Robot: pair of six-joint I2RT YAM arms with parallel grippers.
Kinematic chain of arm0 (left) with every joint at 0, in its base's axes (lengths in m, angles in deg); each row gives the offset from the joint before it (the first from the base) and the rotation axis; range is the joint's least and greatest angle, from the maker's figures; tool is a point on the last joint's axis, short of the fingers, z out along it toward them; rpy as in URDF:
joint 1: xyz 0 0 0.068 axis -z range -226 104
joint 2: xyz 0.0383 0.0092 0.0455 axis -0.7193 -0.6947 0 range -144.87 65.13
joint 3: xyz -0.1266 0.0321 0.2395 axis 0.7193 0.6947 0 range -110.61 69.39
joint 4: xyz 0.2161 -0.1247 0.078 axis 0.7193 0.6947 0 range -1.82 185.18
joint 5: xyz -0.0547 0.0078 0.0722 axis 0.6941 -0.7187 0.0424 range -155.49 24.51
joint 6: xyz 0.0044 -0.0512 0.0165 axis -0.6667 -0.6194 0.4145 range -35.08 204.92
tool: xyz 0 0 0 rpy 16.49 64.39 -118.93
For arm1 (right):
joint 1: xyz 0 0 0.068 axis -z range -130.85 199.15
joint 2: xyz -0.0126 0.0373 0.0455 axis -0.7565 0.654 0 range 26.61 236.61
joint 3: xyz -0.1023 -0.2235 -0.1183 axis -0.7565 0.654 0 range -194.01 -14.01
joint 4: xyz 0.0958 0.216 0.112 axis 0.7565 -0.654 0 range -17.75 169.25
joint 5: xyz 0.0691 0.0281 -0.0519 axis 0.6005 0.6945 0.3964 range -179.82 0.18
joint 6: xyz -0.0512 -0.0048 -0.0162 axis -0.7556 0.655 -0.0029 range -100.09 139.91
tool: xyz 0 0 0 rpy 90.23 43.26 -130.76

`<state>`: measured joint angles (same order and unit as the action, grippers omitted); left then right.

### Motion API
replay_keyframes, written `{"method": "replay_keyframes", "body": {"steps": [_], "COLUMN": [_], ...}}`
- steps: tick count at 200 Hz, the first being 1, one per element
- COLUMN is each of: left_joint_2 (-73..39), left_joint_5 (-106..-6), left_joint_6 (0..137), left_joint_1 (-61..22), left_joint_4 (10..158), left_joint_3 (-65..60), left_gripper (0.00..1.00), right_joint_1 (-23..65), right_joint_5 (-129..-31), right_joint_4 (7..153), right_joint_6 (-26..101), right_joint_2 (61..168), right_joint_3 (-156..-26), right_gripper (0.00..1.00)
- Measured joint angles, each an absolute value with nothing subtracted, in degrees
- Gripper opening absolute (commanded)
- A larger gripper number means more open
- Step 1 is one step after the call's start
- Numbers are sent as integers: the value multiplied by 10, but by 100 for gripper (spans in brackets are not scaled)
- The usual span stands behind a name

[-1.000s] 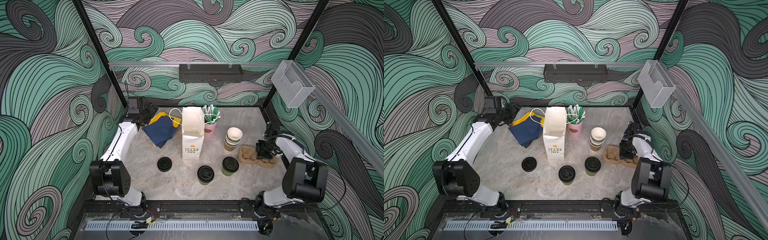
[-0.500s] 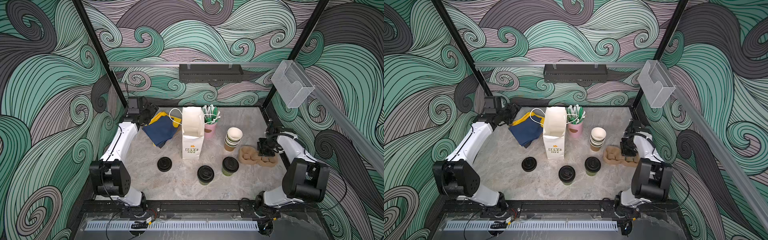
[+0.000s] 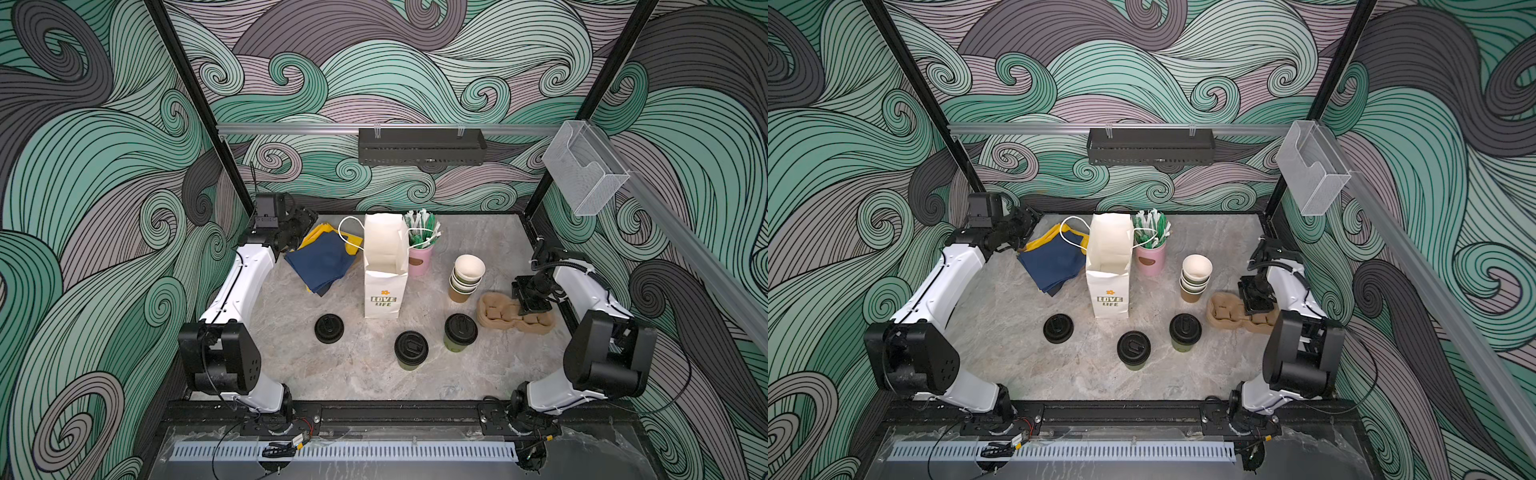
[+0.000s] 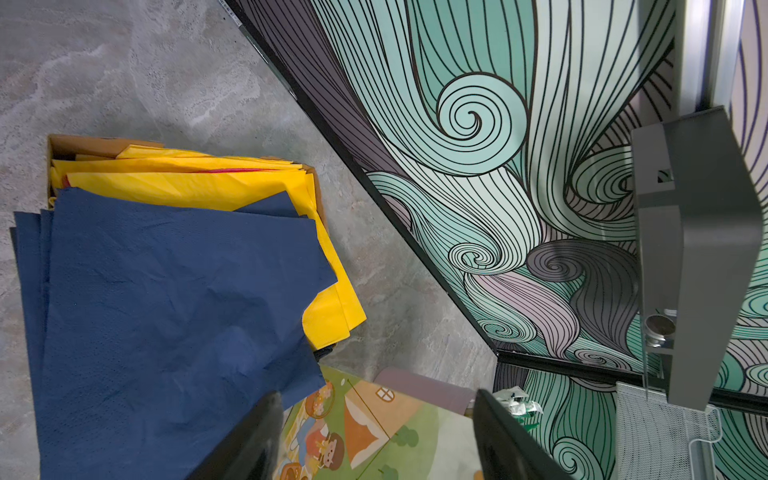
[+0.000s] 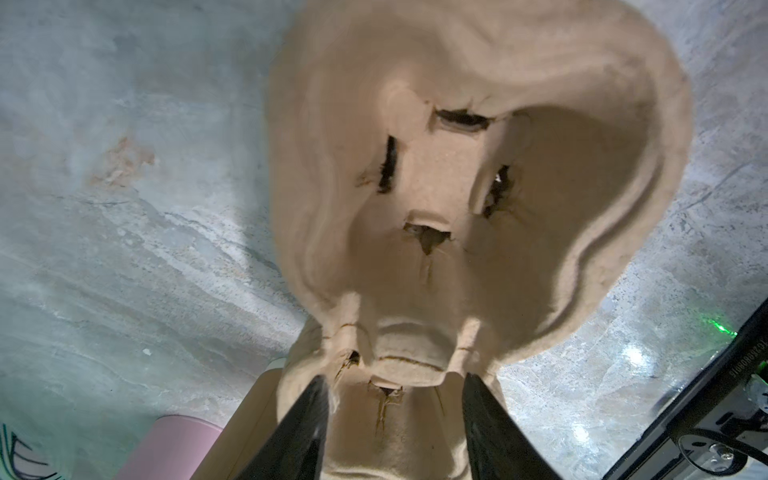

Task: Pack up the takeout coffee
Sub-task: 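Close the right gripper on the top brown cup holder's edge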

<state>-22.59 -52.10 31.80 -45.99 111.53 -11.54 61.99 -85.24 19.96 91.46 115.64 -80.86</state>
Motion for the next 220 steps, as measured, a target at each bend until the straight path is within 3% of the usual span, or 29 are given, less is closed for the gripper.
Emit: {"method": "replay_keyframes", "body": {"steps": [106, 192, 220], "left_joint_2": [-215, -215, -215], "left_joint_5": [-521, -521, -522], "left_joint_6": [318, 317, 317], "left_joint_1": [-460, -459, -458], "left_joint_4": [1116, 1116, 1116], "left_joint_3": [-115, -115, -115], "left_gripper": [74, 74, 74], "right_joint_1": [635, 635, 635], "right_joint_5": [-846, -833, -832], "right_joint_4": [228, 233, 233], "right_joint_6": [971, 991, 997], "right_joint_2": [1157, 1163, 1168], "right_joint_3": [-791, -780, -779], "right_gripper": [47, 47, 42]}}
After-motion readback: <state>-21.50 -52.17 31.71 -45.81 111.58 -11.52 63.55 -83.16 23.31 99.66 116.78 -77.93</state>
